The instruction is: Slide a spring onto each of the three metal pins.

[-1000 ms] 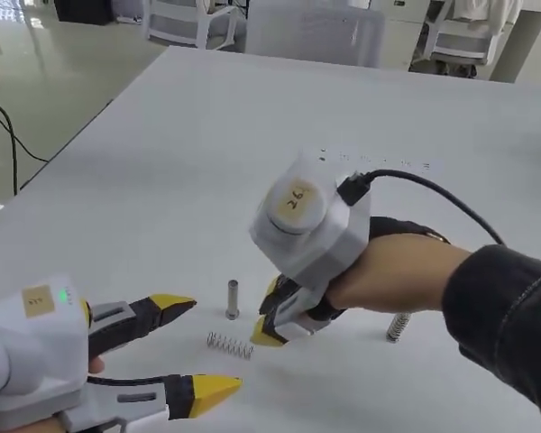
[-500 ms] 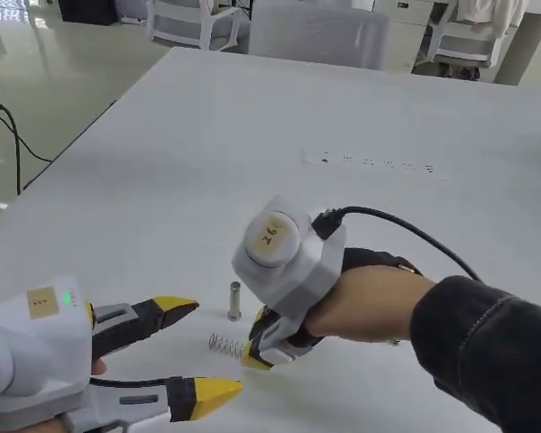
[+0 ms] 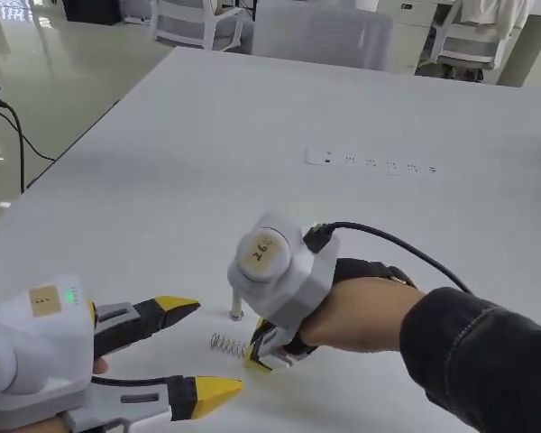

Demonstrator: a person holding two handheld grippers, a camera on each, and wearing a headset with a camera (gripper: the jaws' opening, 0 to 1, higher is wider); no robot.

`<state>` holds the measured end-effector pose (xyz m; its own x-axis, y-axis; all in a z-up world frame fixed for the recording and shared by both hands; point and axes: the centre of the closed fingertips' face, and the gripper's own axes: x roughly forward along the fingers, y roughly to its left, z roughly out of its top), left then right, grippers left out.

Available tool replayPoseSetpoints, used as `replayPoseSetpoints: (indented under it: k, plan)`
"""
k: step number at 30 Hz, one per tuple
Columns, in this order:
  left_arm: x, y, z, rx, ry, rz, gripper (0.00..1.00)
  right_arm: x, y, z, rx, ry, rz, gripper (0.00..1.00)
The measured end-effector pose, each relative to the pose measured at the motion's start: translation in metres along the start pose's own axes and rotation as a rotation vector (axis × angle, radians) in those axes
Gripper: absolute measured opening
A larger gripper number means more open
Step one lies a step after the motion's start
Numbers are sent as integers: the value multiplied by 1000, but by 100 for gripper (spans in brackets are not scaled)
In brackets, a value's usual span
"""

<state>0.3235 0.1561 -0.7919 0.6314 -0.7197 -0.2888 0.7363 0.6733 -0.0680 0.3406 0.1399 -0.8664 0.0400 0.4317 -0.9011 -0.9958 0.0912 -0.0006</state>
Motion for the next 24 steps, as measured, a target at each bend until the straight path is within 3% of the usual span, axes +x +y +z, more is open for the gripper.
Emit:
replayPoseSetpoints:
  k: [8,16,24]
  plan:
    - [-1,1,0,-1,0,4,55,-7,2,0,11,-14,3,8]
    - [0,-3,1,0,2,-8,52,-31,11,0,40,-37,50,8]
    - [4,-11,3,8,0,-35,47,-59,22,-5,-4,-14,72,8]
